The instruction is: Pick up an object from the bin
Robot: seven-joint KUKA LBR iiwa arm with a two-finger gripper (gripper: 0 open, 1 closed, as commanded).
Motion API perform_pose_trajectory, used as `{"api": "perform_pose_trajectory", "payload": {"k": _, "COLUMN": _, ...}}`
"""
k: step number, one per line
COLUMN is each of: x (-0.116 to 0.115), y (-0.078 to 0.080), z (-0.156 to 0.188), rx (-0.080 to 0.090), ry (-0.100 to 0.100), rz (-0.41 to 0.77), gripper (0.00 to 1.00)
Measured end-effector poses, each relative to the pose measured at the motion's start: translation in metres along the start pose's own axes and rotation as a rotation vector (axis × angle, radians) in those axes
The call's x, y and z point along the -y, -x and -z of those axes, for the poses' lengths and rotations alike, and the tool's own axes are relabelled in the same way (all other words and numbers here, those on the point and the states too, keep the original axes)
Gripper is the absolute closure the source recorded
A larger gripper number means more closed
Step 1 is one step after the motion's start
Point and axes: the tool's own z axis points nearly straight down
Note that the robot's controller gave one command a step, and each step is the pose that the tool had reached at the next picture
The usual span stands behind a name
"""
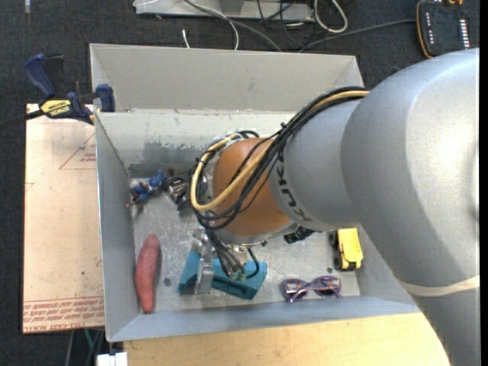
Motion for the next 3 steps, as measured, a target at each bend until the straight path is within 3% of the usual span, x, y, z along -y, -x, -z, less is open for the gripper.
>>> {"api": "perform_pose_trajectory", "payload": {"k": 1, "x": 0.0, "y": 0.0, "z": 0.0, "rx": 0.0, "ry": 0.0, "rz": 0.0, "gripper": 1.0}}
{"api": "perform_pose_trajectory", "payload": {"k": 2, "x": 0.001, "y": -0.004, "z": 0.032, "rx": -0.012, "ry": -0.004, "rz": 0.0, "gripper": 1.0}}
{"api": "perform_pose_trajectory", "payload": {"k": 3, "x": 0.0, "y": -0.001, "z": 0.082, "rx": -0.003, "ry": -0.001, "rz": 0.0, "gripper": 1.0}}
